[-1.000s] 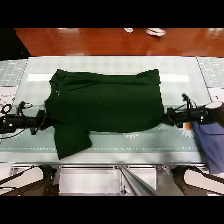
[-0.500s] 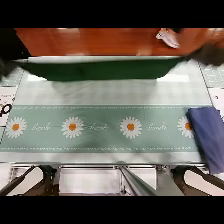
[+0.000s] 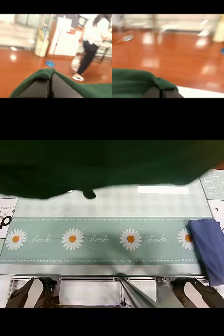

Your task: Fold the shirts.

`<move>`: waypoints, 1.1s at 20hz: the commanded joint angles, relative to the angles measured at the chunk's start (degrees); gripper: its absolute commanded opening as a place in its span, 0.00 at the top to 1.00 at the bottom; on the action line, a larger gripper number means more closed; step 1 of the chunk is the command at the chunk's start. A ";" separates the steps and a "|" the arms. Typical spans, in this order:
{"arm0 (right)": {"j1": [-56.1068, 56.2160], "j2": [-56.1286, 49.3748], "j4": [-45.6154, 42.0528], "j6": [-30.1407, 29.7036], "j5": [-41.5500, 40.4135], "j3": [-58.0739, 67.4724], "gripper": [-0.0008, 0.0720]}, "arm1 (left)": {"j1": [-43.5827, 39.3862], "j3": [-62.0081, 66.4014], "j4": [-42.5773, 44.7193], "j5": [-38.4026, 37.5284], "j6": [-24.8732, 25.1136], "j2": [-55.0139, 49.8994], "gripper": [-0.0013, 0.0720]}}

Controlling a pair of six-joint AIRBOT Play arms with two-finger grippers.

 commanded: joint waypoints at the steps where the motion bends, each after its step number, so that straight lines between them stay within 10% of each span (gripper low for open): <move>1: -0.02 7.89 -8.55 2.08 3.54 1.38 0.96 | -4.02 1.77 10.88 1.18 -2.51 8.48 0.95; 10: 0.02 18.05 -13.77 4.87 9.44 -13.20 0.96 | -29.81 -6.16 57.77 -7.65 -23.43 18.69 0.95; 22: 0.02 -14.64 5.66 -6.95 -6.36 -42.86 0.96 | -30.88 -26.08 45.24 13.22 -20.76 -21.16 0.95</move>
